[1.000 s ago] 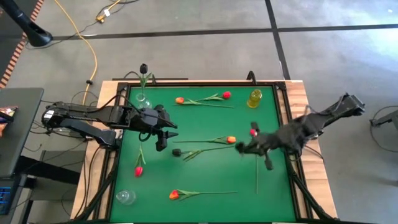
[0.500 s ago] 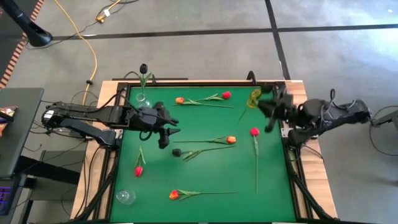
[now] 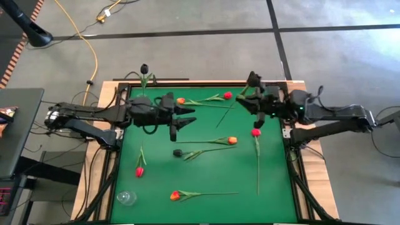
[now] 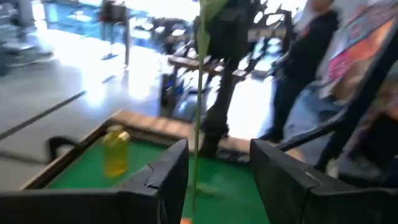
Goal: Sort flowers into vase by color
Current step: Put the bottom black flower into the top transparent vase
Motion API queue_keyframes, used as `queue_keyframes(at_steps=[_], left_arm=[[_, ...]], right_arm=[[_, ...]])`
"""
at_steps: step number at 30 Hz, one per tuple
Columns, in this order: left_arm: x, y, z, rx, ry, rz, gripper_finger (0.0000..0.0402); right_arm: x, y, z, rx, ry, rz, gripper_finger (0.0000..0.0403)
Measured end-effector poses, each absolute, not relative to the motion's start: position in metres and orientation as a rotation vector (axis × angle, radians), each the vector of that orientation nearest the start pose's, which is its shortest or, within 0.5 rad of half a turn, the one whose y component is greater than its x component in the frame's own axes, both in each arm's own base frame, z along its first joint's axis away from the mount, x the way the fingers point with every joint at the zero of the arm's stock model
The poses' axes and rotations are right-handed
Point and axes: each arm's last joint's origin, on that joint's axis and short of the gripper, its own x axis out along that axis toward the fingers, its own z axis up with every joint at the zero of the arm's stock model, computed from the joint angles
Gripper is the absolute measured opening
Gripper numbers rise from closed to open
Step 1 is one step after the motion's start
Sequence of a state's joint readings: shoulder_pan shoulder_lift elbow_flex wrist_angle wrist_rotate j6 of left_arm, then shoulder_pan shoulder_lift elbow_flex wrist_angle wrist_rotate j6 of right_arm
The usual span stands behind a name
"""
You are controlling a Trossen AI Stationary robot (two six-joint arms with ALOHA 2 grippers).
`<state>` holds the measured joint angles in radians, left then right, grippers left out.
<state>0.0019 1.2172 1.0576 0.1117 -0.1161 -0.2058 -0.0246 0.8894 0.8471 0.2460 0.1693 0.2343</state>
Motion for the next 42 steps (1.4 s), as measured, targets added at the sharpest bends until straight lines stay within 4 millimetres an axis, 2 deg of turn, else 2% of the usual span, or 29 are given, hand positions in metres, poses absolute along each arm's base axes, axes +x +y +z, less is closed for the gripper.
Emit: queue_keyframes(at_steps=[5,8,13,21,27,32,42], left_arm=[[0.297,0.007,0.357,-0.254,0.022,-0.032,0.0160],[0.304,0.007,0.352,-0.263,0.007,-0.048,0.0160],[0.306,0.012,0.350,-0.275,0.010,0.017,0.0160],[0.308,0.015,0.345,-0.310,0.047,-0.011,0.0160],[0.308,0.015,0.344,-0.324,0.064,-0.025,0.0160],[0.309,0.015,0.342,-0.326,0.078,-0.022,0.0154],[0.308,0.015,0.339,-0.343,0.114,-0.017,0.0085]], right_arm=[[0.223,-0.004,0.371,0.258,-0.254,-0.079,0.0034],[0.234,-0.001,0.367,0.264,-0.279,-0.057,0.0035],[0.250,0.006,0.358,0.281,-0.274,-0.031,0.0034],[0.270,0.009,0.349,0.286,-0.322,-0.014,0.0034],[0.280,0.009,0.340,0.306,-0.307,-0.016,0.0035],[0.281,0.009,0.338,0.309,-0.300,-0.016,0.0035],[0.281,0.007,0.338,0.308,-0.298,-0.023,0.0035]])
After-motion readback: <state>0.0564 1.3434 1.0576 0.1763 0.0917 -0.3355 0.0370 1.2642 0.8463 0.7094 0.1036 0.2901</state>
